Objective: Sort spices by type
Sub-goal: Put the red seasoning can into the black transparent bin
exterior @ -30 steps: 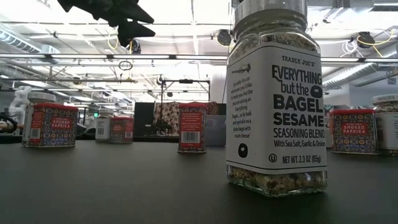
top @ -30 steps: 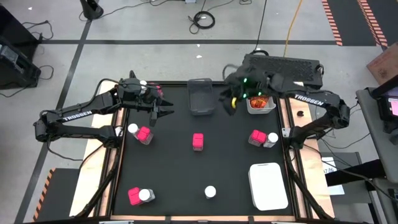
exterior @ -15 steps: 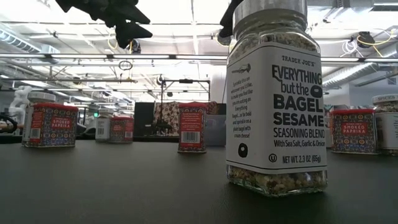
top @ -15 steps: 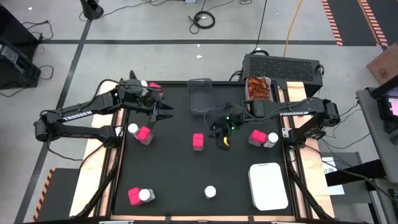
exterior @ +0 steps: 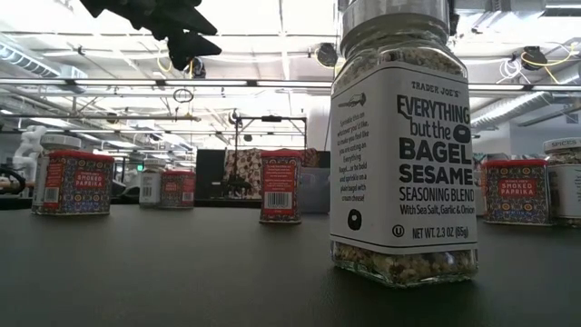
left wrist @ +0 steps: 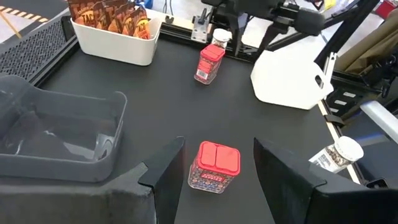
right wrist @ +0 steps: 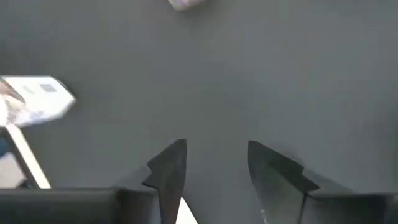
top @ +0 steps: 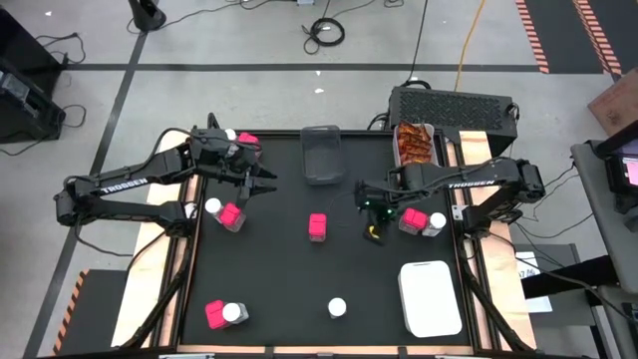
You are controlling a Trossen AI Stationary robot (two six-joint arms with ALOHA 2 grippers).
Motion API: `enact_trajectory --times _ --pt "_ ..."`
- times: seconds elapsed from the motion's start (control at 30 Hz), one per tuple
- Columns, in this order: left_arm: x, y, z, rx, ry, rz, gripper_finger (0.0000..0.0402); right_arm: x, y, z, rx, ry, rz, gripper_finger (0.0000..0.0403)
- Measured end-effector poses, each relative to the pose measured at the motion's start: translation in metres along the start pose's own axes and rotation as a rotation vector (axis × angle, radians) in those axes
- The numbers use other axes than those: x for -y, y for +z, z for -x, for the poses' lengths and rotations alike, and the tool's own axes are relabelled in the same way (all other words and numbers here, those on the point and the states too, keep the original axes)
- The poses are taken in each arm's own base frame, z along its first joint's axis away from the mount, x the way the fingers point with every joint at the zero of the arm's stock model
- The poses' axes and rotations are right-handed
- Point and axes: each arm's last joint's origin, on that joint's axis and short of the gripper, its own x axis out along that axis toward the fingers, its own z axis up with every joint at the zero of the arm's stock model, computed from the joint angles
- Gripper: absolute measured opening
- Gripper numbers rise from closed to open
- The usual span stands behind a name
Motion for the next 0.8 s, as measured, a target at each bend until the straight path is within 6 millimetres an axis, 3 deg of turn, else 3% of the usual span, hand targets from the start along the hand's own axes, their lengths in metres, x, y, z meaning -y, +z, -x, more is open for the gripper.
enact_trajectory --times 0.43,0.8 --pt "-0.006 -0.003 -0.013 -0.040 0.003 0.020 0.0194 0.032 -0.011 0.000 -0.165 -0.200 0.068 0.0323" --pt "-0.006 -0.003 -0.014 -0.045 0.004 0.027 0.0194 0.066 -0.034 -0.046 -0.374 -0.258 0.079 0.0354"
